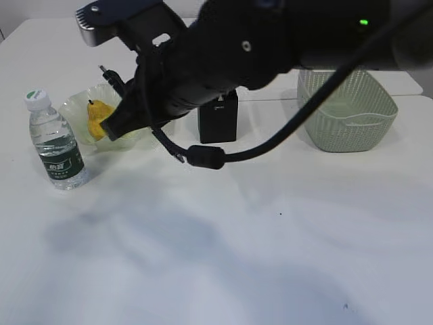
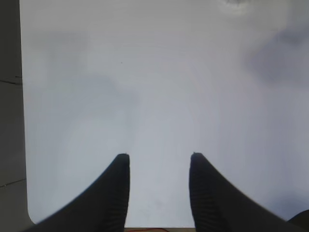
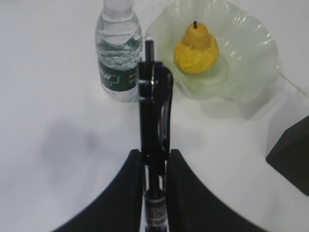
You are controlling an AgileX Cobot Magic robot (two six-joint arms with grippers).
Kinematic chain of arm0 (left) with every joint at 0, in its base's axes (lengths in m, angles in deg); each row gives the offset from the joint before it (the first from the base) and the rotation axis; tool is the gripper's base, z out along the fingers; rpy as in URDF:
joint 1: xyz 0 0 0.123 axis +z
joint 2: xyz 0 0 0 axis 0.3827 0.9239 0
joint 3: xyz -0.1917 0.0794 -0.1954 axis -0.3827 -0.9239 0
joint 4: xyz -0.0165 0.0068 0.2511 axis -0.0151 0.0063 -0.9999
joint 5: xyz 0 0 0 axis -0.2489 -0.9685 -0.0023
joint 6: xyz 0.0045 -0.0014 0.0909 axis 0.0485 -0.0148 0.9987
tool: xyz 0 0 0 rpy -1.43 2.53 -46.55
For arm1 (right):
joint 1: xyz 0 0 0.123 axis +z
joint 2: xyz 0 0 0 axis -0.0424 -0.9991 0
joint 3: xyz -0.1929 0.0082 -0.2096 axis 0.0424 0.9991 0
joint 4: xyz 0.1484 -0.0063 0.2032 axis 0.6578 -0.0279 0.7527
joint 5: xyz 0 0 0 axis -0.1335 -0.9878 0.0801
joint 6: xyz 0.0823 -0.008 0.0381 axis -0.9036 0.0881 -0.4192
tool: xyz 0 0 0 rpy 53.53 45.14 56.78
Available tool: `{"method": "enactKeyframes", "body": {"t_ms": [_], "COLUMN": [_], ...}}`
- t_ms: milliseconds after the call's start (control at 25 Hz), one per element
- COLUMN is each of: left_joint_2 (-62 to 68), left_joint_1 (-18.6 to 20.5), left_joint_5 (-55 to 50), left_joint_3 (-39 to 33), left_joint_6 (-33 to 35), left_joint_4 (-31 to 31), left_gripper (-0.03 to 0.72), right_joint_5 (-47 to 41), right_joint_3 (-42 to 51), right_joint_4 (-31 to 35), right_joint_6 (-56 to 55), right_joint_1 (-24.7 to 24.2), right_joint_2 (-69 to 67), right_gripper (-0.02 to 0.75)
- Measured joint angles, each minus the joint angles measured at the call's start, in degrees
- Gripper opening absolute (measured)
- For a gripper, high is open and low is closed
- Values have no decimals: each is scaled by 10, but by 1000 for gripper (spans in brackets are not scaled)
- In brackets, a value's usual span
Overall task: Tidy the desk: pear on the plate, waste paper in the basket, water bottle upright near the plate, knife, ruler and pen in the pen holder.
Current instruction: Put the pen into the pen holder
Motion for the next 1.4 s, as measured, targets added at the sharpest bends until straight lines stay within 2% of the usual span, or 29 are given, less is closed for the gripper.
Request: {"method": "enactKeyframes", "body": {"t_ms": [200, 440, 720, 1120, 1400], "left_joint_2": [0, 0, 0, 0, 0], "left_joint_1": [0, 0, 0, 0, 0], "left_joint_5": [0, 0, 0, 0, 0], "left_joint_3": [0, 0, 0, 0, 0], "left_joint_6": [0, 0, 0, 0, 0], "left_joint_4": [0, 0, 0, 0, 0], "left_gripper": [286, 286, 286, 286, 286], "right_joint_5": [92, 187, 260, 416, 430], "right_joint_3": [78, 120, 120, 120, 70], "right_joint_4": [-1, -1, -2, 16, 48], "right_joint_6": [-7, -11, -11, -11, -10], "right_joint_1": [-37, -87, -132, -143, -160], "right_joint_2": [19, 21, 22, -20, -66], "right_gripper": [113, 113, 113, 113, 113]}}
